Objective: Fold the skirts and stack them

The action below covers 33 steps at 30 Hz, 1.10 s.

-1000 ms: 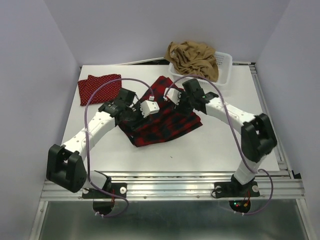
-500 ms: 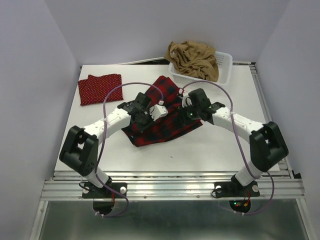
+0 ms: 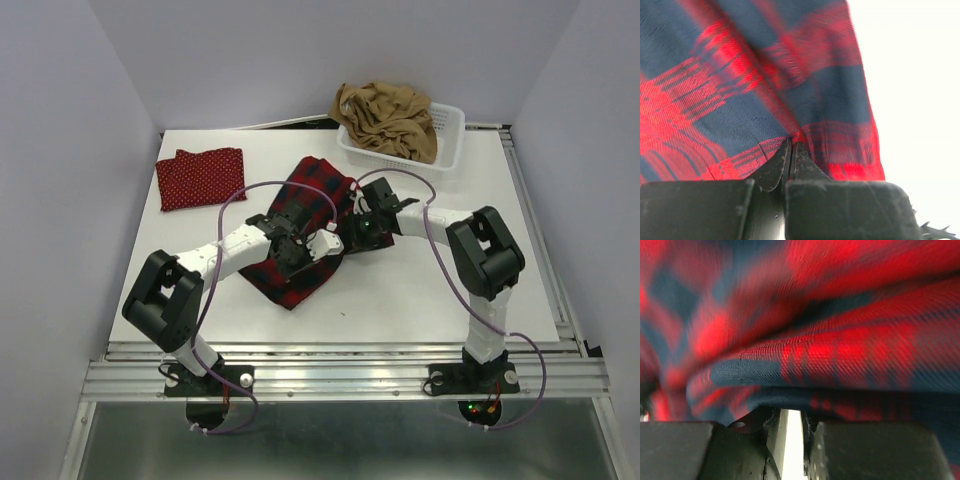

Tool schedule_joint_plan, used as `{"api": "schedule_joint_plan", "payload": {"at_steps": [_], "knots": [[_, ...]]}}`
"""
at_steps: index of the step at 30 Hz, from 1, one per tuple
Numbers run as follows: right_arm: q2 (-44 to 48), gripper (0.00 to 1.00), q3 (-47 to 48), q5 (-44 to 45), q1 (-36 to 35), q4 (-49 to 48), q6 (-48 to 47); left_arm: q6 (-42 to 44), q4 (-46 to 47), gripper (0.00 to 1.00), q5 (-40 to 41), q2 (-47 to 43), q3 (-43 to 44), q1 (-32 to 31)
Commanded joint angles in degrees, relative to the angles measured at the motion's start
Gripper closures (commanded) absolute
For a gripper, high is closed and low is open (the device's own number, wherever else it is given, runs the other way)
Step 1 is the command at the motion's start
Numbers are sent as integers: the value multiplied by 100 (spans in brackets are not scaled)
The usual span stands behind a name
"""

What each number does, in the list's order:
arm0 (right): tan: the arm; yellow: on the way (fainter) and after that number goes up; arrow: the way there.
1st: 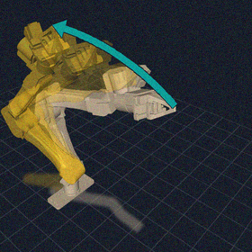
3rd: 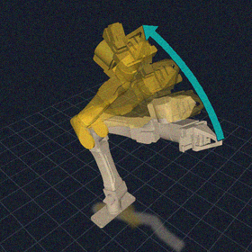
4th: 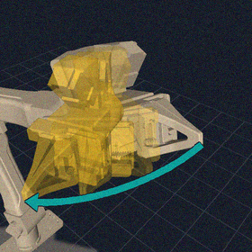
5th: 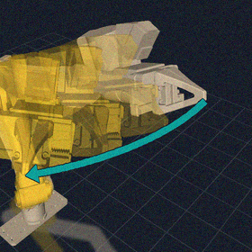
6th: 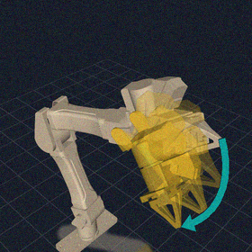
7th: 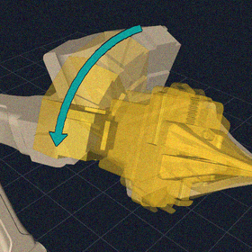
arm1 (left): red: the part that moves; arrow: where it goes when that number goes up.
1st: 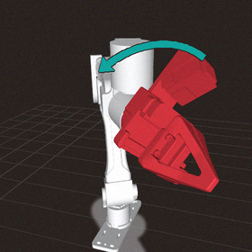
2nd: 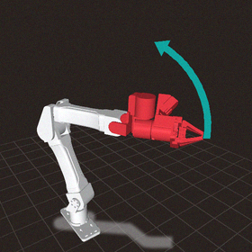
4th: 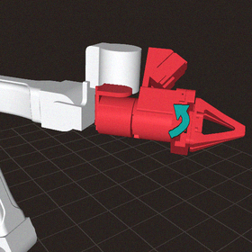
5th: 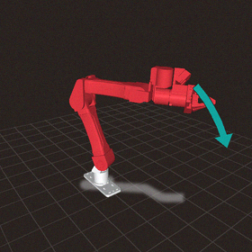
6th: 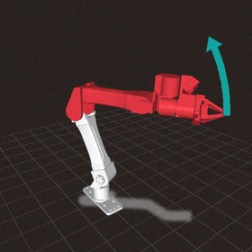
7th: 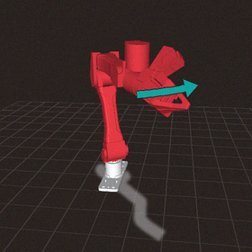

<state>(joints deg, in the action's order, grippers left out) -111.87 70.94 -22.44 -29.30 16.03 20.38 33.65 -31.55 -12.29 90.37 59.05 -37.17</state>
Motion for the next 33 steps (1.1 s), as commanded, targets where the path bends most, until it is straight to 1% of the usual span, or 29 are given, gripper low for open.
{"api": "schedule_joint_plan", "payload": {"at_steps": [1,3,6,7,8,10,11,13,14,15,16,17,18,19,20,21,23,24,27,28,31,33], "knots": [[-240,81,508,653,214,-338,-219,-603,-185,100,-747,-46,19,-10],[-108,80,387,627,214,-346,-175,-789,-133,100,-826,-45,45,16],[665,80,-228,477,267,-294,-148,-1114,17,100,-1117,-107,72,95],[1093,79,-395,460,267,-189,-166,-1228,78,100,-1126,-142,72,96],[1324,79,-562,364,267,-136,-244,-1412,114,100,-1161,-142,98,96],[1737,78,-1001,284,267,-22,-245,-1519,166,100,-1406,-142,125,96],[2122,77,-1142,101,267,14,-176,-1650,262,100,-1538,-151,99,96],[2458,75,-1459,-207,267,-21,43,-1782,412,100,-1609,-177,55,87],[2660,73,-1547,-626,267,-221,341,-1861,535,100,-1609,-169,37,69],[2723,72,-1600,-796,267,-345,552,-1958,597,100,-1583,-160,37,61],[2741,71,-1688,-937,267,-486,772,-2167,632,100,-1600,-116,54,61],[2741,70,-1749,-1112,267,-757,1288,-2257,667,100,-1627,-107,72,52],[2672,69,-1846,-1497,267,-968,1597,-2362,781,100,-1618,-107,81,52],[2627,68,-1960,-1648,267,-1197,1905,-2537,843,100,-1601,-133,81,52],[2462,67,-2283,-1885,267,-1817,2413,-2591,922,100,-1531,-151,81,52],[2356,68,-2434,-1939,215,-2084,2574,-2626,957,100,-1478,-160,98,52],[2127,68,-2646,-1940,214,-2541,2725,-2670,967,100,-1381,-160,142,52],[2022,68,-2699,-1914,214,-2596,2734,-2662,949,100,-1320,-151,160,52],[1486,69,-2629,-1948,161,-2570,2769,-2758,958,100,-1240,-186,239,52],[1206,70,-2638,-1957,161,-2640,2769,-2776,966,100,-1232,-221,282,52],[748,74,-2603,-1983,161,-2631,2700,-2715,923,100,-1319,-405,362,43],[344,75,-2506,-2010,161,-2570,2699,-2645,801,100,-1363,-520,414,-18]]}}
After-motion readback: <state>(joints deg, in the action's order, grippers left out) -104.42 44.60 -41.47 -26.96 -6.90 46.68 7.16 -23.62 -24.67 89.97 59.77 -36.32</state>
